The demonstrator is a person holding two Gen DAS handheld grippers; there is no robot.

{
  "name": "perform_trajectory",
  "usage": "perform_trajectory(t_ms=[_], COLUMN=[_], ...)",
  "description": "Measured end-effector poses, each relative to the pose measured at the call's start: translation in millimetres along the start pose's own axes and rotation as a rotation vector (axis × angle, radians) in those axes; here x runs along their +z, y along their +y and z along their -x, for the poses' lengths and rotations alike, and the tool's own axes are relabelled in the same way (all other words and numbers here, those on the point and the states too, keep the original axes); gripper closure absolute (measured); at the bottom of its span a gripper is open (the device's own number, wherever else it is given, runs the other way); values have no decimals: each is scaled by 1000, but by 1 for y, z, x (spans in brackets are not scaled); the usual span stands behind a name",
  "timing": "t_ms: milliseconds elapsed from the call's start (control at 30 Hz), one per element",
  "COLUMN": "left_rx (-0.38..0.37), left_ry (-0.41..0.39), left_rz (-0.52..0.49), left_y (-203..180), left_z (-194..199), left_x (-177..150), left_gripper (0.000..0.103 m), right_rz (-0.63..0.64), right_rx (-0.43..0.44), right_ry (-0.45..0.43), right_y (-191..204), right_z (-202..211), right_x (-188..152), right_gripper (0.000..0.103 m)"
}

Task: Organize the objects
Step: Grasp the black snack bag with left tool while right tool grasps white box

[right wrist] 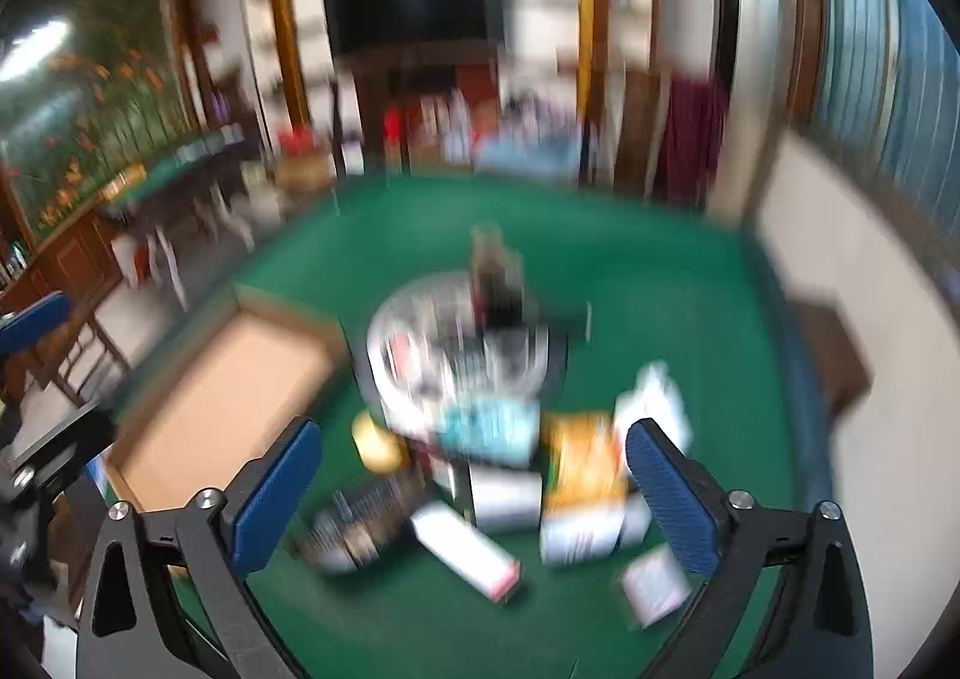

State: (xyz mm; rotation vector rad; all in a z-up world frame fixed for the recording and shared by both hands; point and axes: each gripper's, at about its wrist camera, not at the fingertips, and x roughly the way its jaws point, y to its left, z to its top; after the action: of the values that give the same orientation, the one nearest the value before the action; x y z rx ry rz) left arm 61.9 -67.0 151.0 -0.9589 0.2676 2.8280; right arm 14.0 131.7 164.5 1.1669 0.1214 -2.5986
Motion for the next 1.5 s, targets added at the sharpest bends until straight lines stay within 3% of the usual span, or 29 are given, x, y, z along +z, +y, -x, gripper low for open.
perform_trajectory(t_ms=[100, 200, 333, 600, 867, 900, 933, 967, 1000, 1067, 1200, 1333, 1433, 1500], left_rx=[-29, -42, -67, -46, -60, -71, -106, -129, -122, -145, -227, -235, -245, -262], left_ry=[106, 188, 277, 377, 367, 368, 368, 363, 357, 346, 326, 310, 320, 317], left_rz=[-7, -13, 4, -31, -6, 9, 33, 43, 33, 51, 157, 189, 211, 238], left_y=[-18, -36, -38, -53, -56, -54, -52, -50, -50, -46, -26, -16, -10, -6], left_z=[-41, -71, -98, -135, -138, -138, -136, -133, -130, -121, -99, -86, -83, -79], left_x=[-28, -48, -59, -67, -69, -70, -71, -71, -71, -71, -72, -74, -76, -77], left_gripper=[0, 3, 13, 17, 16, 20, 34, 40, 60, 67, 68, 68, 68, 68], right_rz=[-69, -108, -80, -44, -45, -46, -44, -42, -37, -24, 11, 36, 49, 67], right_rx=[30, 53, 23, 53, 51, 50, 49, 47, 48, 43, 39, 46, 33, -4], right_ry=[137, 187, 183, 161, 165, 165, 165, 165, 164, 166, 170, 191, 216, 228], right_y=[-27, -39, -32, -29, -28, -28, -27, -27, -26, -22, -13, -1, 8, 14], right_z=[-56, -83, -83, -84, -83, -83, -83, -83, -83, -82, -84, -95, -107, -115], right_x=[-35, -57, -67, -75, -76, -76, -76, -76, -76, -76, -75, -75, -74, -74], right_gripper=[8, 9, 9, 9, 9, 9, 9, 9, 9, 9, 9, 12, 23, 37])
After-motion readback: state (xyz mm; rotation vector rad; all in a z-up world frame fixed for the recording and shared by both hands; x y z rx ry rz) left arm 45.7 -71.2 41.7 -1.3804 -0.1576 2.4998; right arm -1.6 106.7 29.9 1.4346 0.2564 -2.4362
